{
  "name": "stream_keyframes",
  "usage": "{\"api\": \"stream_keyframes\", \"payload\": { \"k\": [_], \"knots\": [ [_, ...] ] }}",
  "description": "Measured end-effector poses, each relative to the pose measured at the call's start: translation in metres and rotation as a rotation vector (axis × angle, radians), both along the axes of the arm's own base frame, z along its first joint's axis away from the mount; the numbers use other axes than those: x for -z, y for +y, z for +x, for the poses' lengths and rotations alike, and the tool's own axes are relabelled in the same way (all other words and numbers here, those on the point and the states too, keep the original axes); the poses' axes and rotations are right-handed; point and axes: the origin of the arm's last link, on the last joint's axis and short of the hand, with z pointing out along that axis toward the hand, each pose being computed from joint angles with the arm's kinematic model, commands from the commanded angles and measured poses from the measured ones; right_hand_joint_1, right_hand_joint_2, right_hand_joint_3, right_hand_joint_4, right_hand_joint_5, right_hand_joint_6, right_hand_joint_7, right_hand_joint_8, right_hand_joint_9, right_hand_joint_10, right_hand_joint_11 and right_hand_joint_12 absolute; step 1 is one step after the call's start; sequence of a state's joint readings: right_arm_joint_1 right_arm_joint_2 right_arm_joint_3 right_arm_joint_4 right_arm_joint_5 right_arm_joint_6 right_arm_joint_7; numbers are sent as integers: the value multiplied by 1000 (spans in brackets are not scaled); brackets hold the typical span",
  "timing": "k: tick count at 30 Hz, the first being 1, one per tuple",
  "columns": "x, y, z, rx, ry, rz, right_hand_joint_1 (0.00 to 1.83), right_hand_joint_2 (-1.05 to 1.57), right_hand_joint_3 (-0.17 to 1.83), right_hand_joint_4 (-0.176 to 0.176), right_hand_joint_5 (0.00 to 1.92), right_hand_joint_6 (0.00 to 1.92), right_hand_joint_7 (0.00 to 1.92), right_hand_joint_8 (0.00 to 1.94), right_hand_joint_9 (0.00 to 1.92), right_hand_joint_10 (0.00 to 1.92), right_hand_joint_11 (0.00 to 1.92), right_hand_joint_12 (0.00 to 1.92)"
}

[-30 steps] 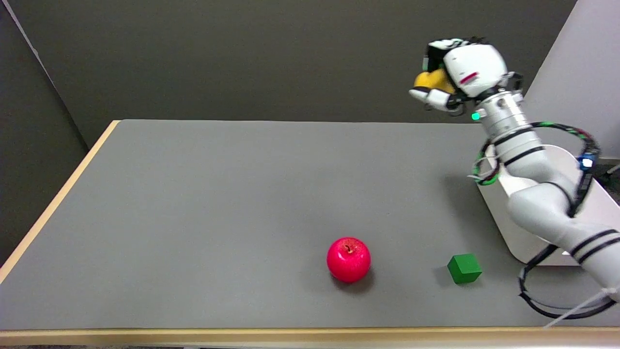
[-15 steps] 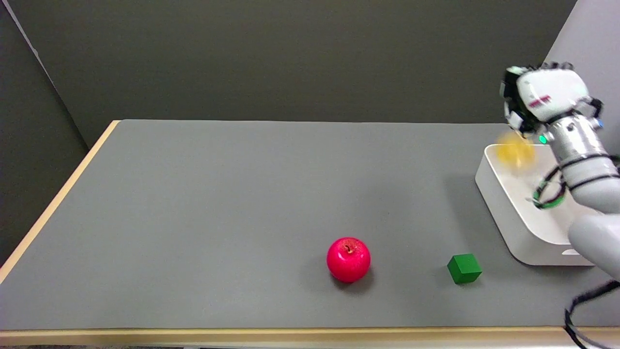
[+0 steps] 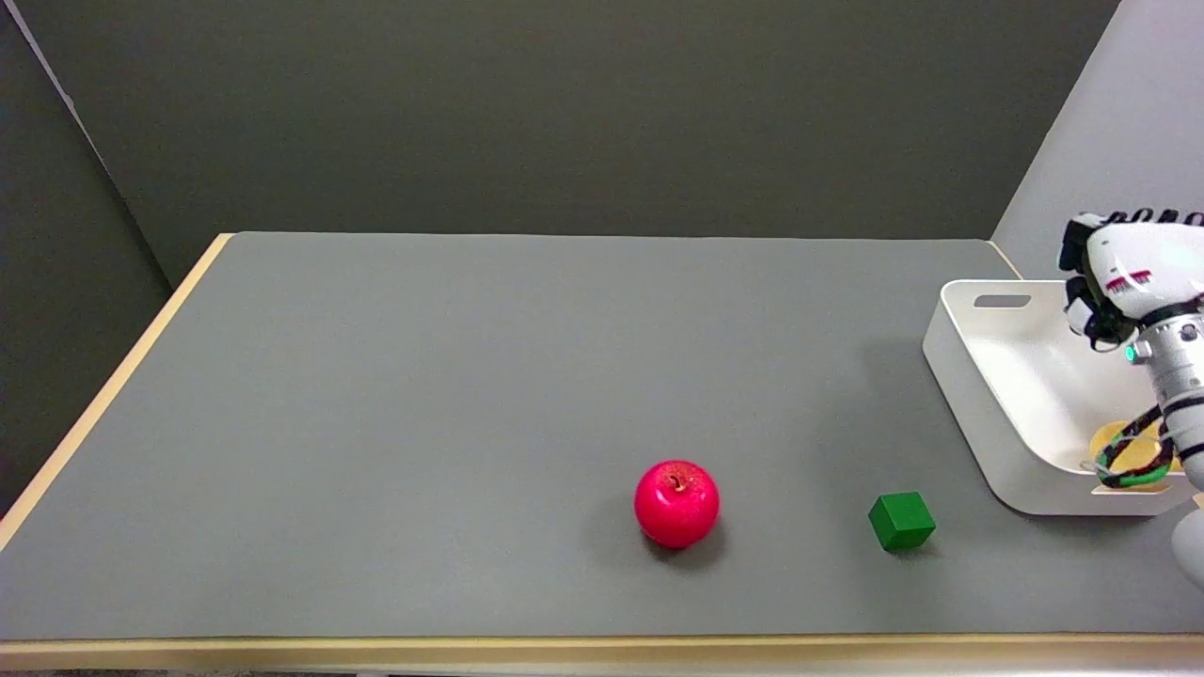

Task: Place the yellow pear into the white box.

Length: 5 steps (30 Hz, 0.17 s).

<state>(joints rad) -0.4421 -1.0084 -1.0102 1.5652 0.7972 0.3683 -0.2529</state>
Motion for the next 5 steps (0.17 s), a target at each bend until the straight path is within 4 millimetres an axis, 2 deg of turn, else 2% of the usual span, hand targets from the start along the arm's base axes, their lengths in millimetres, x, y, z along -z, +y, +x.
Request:
{"api": "stream_keyframes", "payload": {
  "k": [5],
  "knots": [
    [5, 5, -4, 5, 0, 4, 1317, 1110, 319, -115, 598, 1655, 735, 1362, 719, 1549, 783, 1812]
  ]
}}
